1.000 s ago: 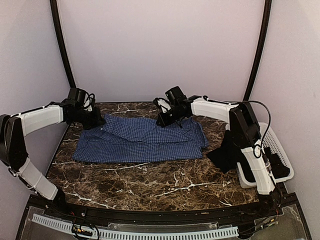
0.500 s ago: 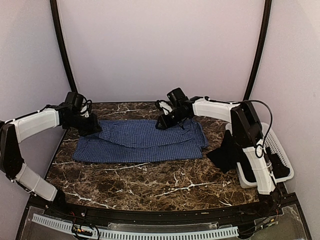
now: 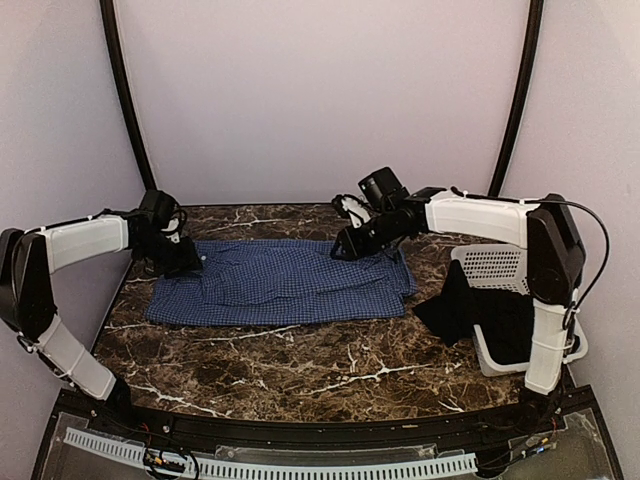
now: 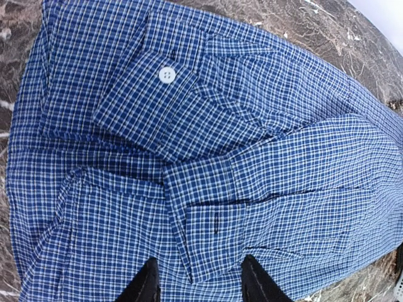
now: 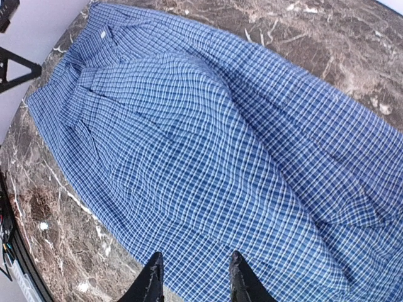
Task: Fold and stack the mixed laundry pile
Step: Adjust the rectangle-folded shirt at the center of the board, then rotate the rectangle-folded shirt at the center of the board.
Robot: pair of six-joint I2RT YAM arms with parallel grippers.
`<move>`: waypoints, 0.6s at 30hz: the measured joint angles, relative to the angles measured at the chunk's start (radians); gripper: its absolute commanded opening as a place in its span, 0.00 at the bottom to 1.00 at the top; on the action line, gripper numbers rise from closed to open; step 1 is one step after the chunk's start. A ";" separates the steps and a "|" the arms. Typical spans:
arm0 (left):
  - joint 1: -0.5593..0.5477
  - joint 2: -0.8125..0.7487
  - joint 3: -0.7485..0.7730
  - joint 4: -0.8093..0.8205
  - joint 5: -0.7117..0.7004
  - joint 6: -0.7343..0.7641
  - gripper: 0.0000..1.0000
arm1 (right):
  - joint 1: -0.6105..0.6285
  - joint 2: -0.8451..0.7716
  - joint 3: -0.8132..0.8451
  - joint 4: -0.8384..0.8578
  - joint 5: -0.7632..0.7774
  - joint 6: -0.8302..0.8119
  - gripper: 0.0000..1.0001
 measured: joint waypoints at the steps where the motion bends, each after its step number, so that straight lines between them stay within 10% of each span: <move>1: 0.000 0.000 0.012 -0.001 -0.006 0.017 0.43 | 0.006 -0.010 -0.021 0.002 0.003 0.011 0.31; 18: -0.045 0.292 0.127 -0.115 -0.145 0.124 0.30 | -0.010 0.147 -0.097 -0.025 0.074 0.076 0.28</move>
